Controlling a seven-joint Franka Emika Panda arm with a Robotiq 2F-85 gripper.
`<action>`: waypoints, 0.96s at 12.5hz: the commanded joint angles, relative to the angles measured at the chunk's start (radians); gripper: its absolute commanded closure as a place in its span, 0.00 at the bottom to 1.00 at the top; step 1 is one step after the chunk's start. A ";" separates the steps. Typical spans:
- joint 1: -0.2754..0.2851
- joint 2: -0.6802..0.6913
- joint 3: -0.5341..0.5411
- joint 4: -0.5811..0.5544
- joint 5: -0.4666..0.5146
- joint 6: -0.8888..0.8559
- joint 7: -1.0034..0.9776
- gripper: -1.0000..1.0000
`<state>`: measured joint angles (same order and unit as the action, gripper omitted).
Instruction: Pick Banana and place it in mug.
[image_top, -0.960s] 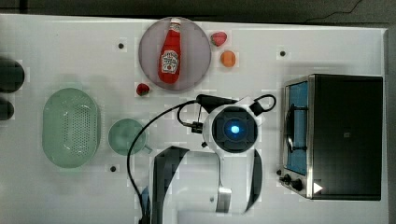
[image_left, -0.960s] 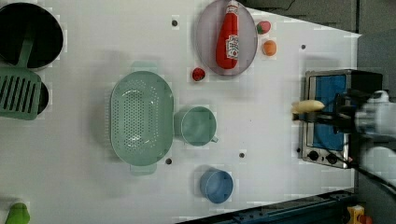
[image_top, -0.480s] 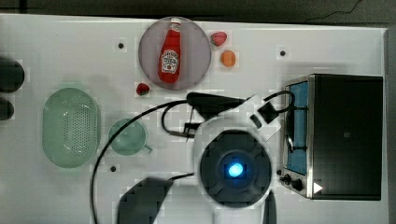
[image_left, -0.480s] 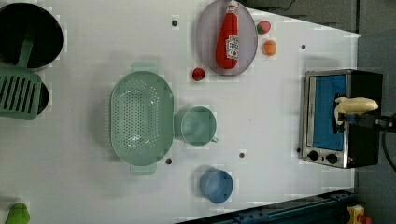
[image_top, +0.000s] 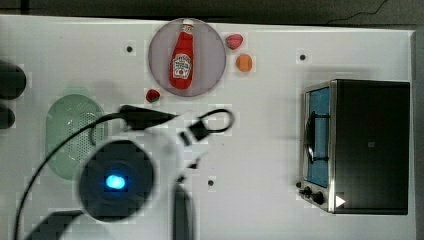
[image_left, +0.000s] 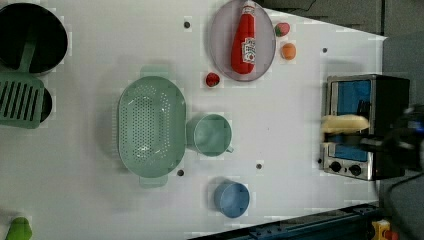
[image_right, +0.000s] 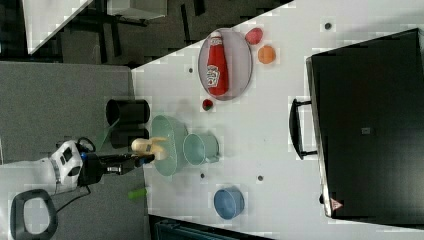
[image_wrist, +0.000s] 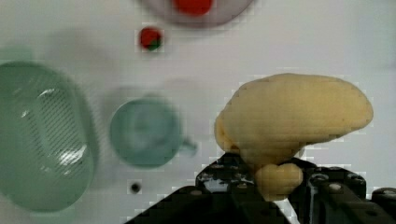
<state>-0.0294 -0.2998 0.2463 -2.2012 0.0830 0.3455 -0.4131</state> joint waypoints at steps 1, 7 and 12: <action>0.033 0.094 0.113 -0.031 0.036 0.016 0.332 0.75; 0.034 0.340 0.197 -0.032 0.033 0.254 0.492 0.75; 0.036 0.492 0.203 -0.040 -0.036 0.417 0.533 0.75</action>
<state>0.0123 0.2223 0.4346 -2.2832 0.0490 0.7471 0.0474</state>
